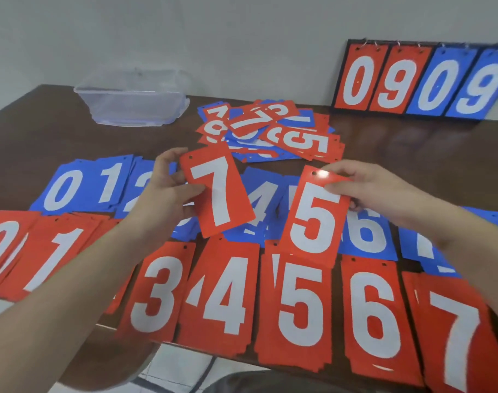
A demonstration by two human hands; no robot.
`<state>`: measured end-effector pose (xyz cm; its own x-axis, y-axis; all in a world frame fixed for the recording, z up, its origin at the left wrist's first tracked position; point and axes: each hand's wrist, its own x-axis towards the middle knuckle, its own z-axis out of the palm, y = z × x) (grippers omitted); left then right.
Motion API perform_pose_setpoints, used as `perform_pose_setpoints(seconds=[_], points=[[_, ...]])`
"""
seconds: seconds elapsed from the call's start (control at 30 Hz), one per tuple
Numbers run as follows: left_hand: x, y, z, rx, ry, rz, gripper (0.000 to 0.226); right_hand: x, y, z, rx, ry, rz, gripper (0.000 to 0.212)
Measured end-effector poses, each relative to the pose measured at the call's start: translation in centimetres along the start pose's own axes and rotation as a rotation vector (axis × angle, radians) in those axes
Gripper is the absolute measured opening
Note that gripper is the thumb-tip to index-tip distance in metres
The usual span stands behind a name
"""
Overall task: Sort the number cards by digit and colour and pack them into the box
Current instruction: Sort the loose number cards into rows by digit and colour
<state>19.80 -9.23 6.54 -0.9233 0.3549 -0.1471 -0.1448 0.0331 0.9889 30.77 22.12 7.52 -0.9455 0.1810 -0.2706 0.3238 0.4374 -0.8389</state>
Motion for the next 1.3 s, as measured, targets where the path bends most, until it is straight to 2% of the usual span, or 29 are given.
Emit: perform_pose_setpoints(seconds=[0.13, 0.3, 0.53, 0.67, 0.87, 1.0, 1.13, 1.3], points=[[-0.3, 0.0, 0.3, 0.013, -0.044, -0.031, 0.034, -3.0, -0.3, 1.2, 0.003, -0.019, -0.009, 0.013], [-0.9, 0.2, 0.6, 0.028, -0.071, -0.052, 0.027, -4.7, 0.0, 3.6, -0.015, -0.042, -0.032, 0.013], [-3.4, 0.6, 1.9, -0.004, -0.033, -0.071, 0.029, -4.5, 0.8, 5.4, -0.450, -0.070, -0.206, 0.015], [-5.0, 0.8, 3.5, -0.017, 0.003, -0.069, 0.032, -4.4, 2.0, 5.0, -0.622, -0.044, -0.339, 0.031], [-7.3, 0.0, 9.7, 0.001, -0.003, -0.047, 0.038, -6.2, 5.9, -1.0, -0.400, 0.121, -0.337, 0.019], [-8.6, -0.4, 15.7, 0.077, -0.094, -0.067, 0.049, -9.1, 8.9, -6.0, -0.309, 0.176, -0.252, 0.013], [-10.4, -1.1, 21.2, 0.205, -0.234, -0.070, 0.041, -11.1, 11.3, -9.8, -0.201, 0.235, -0.207, 0.011], [-11.7, -2.2, 26.0, 0.460, -0.310, -0.021, 0.036, -12.4, 13.2, -11.7, -0.187, 0.230, -0.204, 0.015]])
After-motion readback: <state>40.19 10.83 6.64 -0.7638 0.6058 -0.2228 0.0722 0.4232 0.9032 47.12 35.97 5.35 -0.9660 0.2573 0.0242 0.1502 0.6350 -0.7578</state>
